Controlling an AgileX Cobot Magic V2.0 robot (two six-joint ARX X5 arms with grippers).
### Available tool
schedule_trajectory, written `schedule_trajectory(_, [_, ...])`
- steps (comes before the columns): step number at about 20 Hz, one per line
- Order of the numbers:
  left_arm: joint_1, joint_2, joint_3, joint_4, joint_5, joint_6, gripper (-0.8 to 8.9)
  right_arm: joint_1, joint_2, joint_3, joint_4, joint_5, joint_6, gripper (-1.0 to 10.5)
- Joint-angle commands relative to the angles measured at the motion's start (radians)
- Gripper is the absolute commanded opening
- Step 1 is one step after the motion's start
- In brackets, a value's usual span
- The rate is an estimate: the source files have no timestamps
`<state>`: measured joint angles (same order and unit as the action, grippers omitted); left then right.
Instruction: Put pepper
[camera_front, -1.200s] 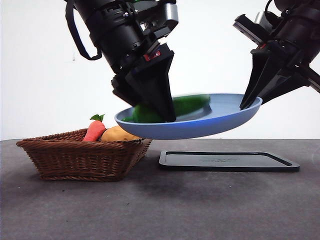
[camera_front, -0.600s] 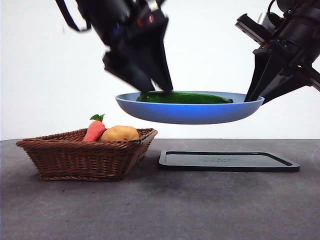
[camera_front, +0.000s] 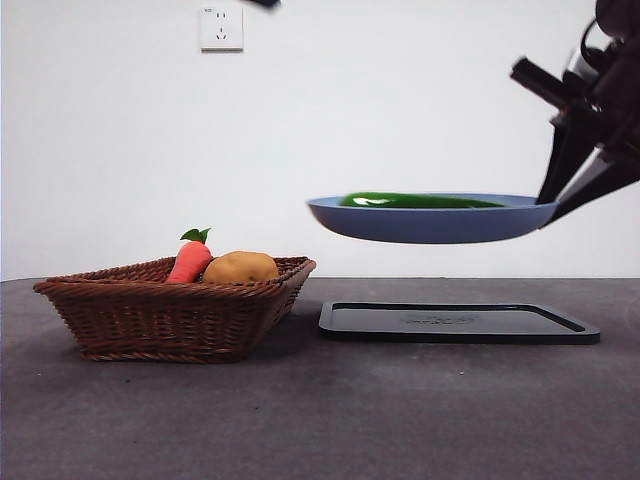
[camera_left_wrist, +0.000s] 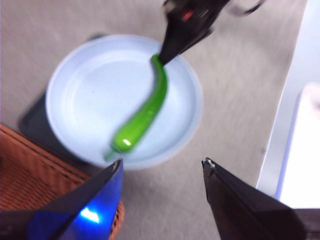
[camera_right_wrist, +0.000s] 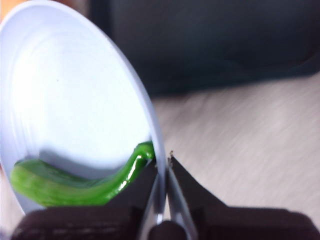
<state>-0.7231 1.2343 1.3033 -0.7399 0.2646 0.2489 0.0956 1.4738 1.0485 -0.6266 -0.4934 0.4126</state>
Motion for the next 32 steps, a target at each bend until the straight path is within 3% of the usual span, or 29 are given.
schedule_trajectory(1, [-0.008, -0.051, 0.014, 0.002, -0.002, -0.022, 2.86, -0.033, 0.089, 0.078, 0.018, -0.001, 0.016, 0.0])
schedule_trajectory(8, [-0.008, -0.158, 0.014, -0.011, -0.002, -0.048, 2.86, -0.071, 0.401, 0.307, 0.047, 0.002, 0.0, 0.0])
schedule_trajectory(14, [-0.008, -0.161, 0.014, -0.016, -0.002, -0.066, 2.86, -0.071, 0.504, 0.323, 0.104, 0.005, -0.009, 0.0])
schedule_trajectory(21, [-0.008, -0.161, 0.014, -0.033, -0.002, -0.067, 2.86, -0.066, 0.536, 0.323, 0.094, 0.059, -0.068, 0.0])
schedule_trajectory(26, [-0.008, -0.161, 0.014, -0.05, -0.003, -0.066, 2.86, -0.069, 0.53, 0.323, 0.087, 0.057, -0.074, 2.5])
schedule_trajectory(32, [-0.008, -0.161, 0.014, -0.054, -0.005, -0.066, 2.86, -0.074, 0.395, 0.323, 0.009, 0.1, -0.117, 2.6])
